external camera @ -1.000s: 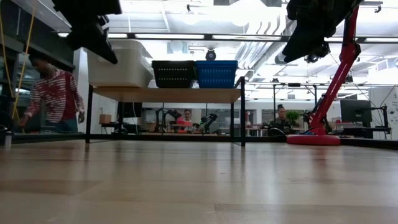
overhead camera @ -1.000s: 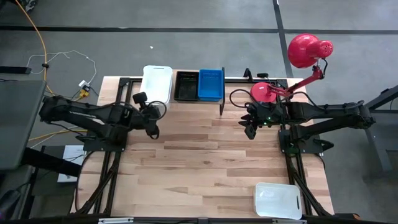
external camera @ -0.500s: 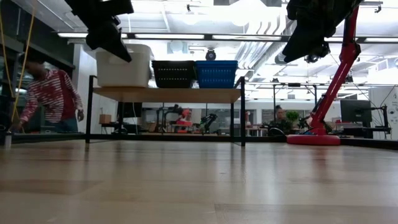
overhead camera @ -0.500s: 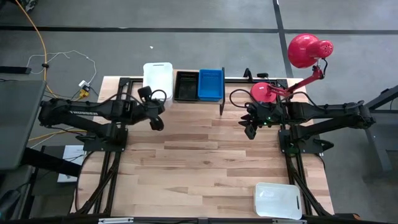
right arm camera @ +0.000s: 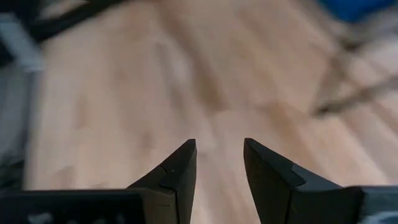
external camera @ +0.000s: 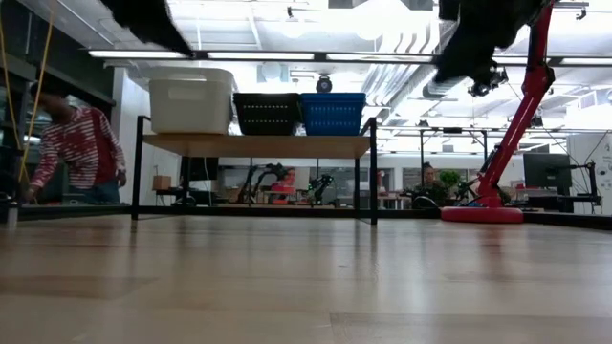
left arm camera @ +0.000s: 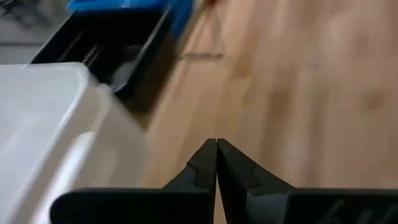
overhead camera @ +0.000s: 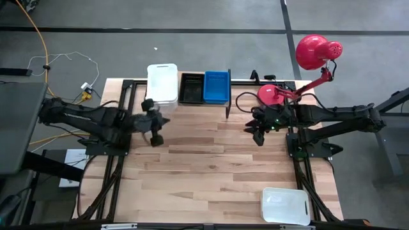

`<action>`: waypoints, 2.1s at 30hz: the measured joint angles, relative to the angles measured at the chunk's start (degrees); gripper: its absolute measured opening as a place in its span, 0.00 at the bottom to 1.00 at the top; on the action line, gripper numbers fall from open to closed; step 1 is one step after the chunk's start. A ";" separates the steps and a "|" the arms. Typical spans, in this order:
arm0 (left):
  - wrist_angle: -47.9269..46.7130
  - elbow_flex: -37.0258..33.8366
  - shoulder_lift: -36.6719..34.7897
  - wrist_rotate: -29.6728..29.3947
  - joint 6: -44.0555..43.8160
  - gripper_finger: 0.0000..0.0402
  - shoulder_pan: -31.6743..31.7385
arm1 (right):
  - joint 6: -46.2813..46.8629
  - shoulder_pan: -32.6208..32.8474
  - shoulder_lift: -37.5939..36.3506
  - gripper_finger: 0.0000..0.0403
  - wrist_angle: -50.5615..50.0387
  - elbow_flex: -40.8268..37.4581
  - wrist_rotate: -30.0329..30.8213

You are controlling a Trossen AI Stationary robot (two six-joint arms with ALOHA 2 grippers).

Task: Stack baskets on shelf by color
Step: Stack the top white bin on the white bin on the shelf, then stack the white bin on the white bin on the shelf

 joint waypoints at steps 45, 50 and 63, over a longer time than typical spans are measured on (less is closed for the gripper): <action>53.87 -27.23 -3.34 -9.47 -6.69 0.00 -22.59 | 49.77 56.36 44.38 0.30 -38.72 26.12 -3.55; 53.87 -27.21 -3.34 -9.42 -7.12 0.00 -22.59 | 49.30 56.33 44.44 0.30 -39.52 25.44 -2.42; 53.86 -27.19 -3.34 -7.94 -7.35 0.00 -22.59 | 47.42 56.29 44.44 0.30 -29.55 17.14 -6.64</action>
